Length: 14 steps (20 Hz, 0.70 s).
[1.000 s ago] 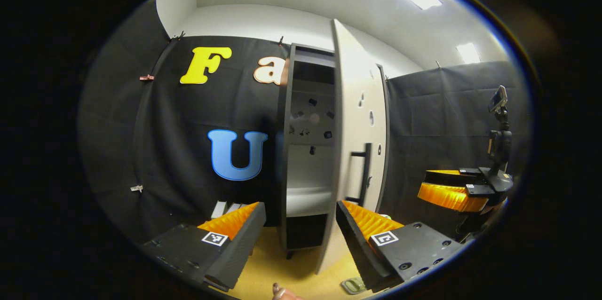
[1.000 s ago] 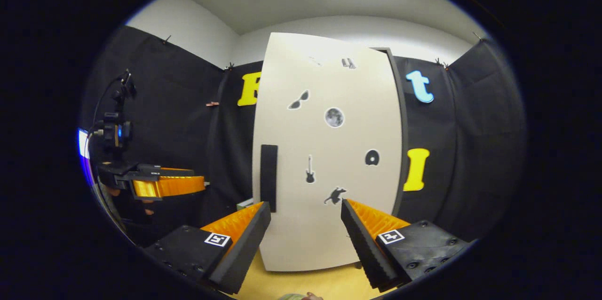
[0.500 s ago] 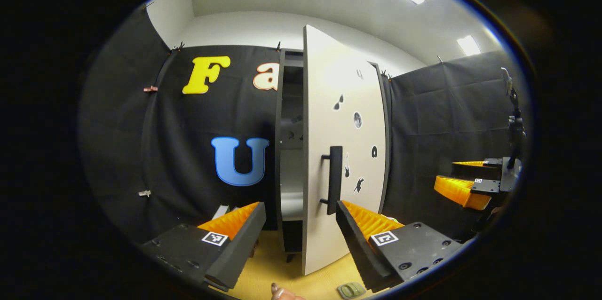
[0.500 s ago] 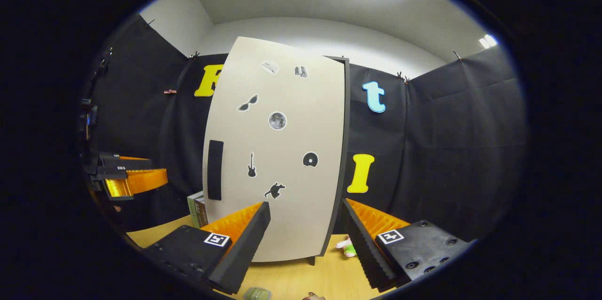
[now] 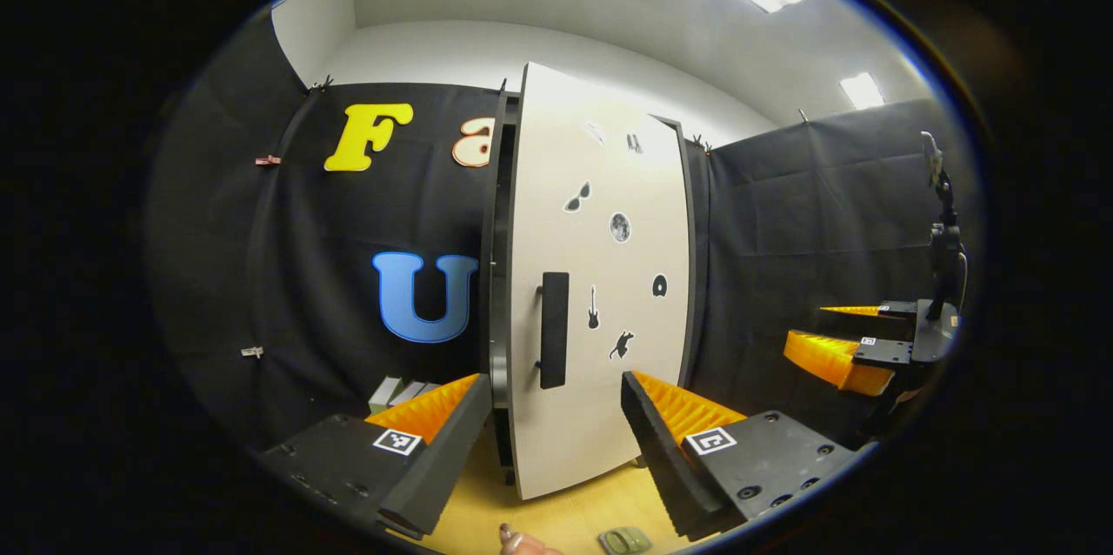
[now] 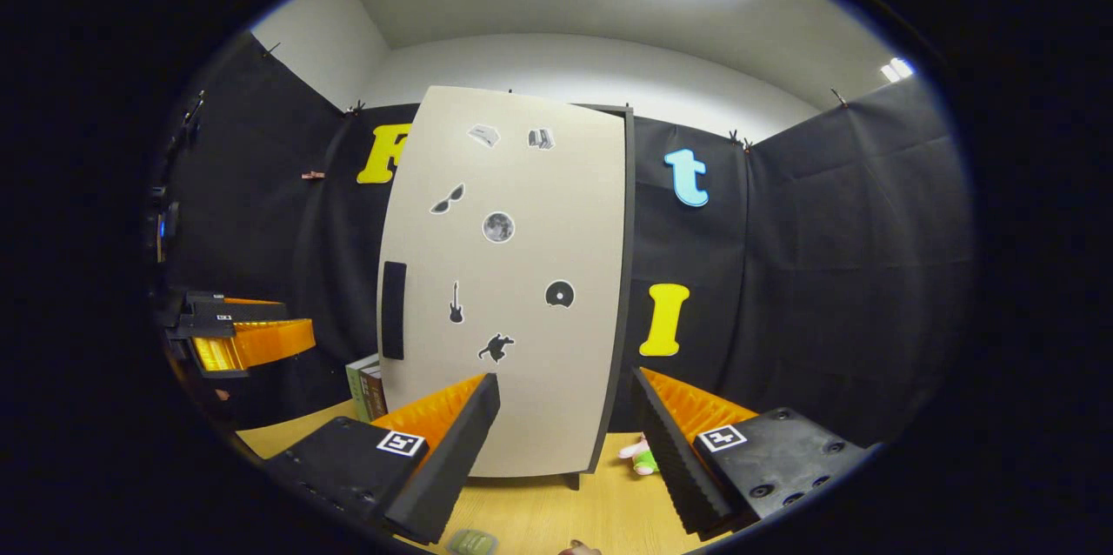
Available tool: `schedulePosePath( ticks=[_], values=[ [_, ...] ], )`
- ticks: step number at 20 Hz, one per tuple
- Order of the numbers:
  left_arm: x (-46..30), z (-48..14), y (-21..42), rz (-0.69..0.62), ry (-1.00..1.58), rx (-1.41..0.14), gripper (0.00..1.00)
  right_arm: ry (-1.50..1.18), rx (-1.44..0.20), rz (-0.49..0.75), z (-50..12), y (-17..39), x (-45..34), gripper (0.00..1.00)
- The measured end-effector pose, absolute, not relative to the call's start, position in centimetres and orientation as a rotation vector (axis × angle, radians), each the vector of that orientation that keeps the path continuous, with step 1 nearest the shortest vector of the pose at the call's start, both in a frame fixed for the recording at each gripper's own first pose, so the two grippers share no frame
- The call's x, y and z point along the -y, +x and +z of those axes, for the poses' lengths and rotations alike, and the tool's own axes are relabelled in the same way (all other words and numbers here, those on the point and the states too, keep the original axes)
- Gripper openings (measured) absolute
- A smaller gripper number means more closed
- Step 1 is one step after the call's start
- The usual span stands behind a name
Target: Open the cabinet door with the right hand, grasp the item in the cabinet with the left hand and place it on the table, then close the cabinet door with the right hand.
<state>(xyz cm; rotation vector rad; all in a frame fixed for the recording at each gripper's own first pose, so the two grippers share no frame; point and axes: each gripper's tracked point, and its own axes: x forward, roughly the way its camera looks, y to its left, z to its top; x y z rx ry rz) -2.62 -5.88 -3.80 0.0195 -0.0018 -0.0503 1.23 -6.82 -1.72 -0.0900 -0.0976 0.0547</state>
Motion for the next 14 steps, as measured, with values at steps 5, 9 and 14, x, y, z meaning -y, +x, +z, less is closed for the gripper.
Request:
schedulePosePath(
  ticks=[5,9,14],
  values=[
    [5.72,-3.70,-2.39,-0.046,0.018,0.008,0.94,-0.073,0.089,0.052,-1.70,1.05,6.98,0.98],
    [5.37,-3.94,-2.02,-0.046,0.014,0.002,0.95,-0.066,0.090,0.050,-1.62,1.01,7.02,0.98],
    [5.18,-3.76,-1.63,-0.049,0.022,0.010,0.95,-0.059,0.096,0.043,-1.21,0.96,7.11,0.98]
  ],
)
